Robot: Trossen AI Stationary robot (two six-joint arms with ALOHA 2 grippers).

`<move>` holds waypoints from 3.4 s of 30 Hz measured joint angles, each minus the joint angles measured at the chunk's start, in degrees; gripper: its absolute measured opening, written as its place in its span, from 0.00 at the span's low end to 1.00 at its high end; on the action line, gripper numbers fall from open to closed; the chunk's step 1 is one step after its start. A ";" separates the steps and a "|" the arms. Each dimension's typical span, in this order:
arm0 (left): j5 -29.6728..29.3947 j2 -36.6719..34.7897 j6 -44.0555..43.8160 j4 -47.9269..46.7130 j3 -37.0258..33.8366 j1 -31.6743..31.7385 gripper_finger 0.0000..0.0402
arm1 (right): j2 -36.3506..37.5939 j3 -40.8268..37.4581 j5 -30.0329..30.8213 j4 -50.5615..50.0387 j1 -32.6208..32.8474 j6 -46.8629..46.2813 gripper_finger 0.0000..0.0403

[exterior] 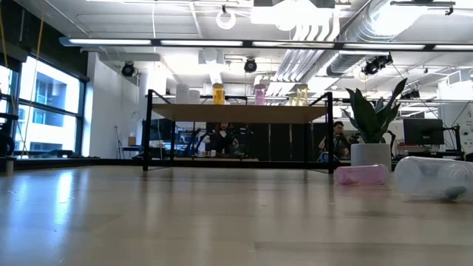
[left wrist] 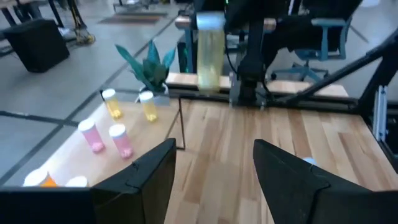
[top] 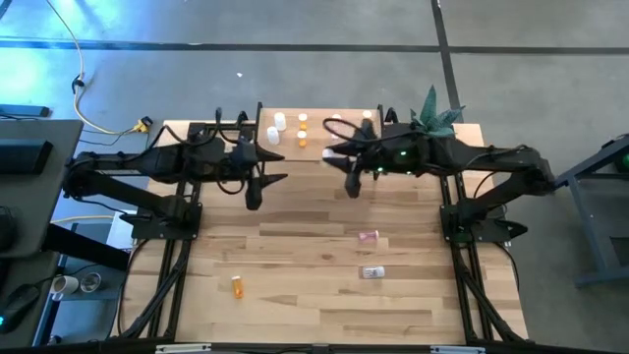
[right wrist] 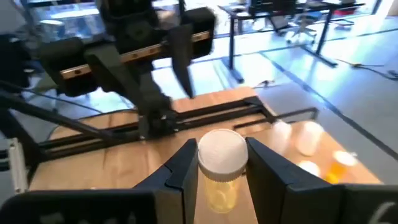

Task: Pick and place medicine bottles onto shelf by color
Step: Put the yellow pill bottle aligned with the other yellow pill bottles on the shelf

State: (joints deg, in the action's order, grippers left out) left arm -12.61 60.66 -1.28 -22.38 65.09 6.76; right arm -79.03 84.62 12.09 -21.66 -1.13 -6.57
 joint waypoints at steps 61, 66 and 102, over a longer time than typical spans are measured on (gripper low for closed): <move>-17.71 -1.85 2.99 -0.01 -0.06 0.02 0.51 | 20.22 -46.36 2.88 19.70 -15.39 6.62 0.23; -17.84 -1.85 2.99 -0.03 -0.06 0.02 0.51 | 20.05 -46.36 4.23 19.66 -16.36 6.62 0.23; -17.84 -1.83 1.81 -2.28 -0.08 0.02 0.51 | 17.45 -46.36 4.30 21.13 -19.55 4.08 0.23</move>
State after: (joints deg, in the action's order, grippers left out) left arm -30.46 58.83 0.53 -24.67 65.01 6.79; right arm -61.58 38.26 16.39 -0.53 -20.67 -2.49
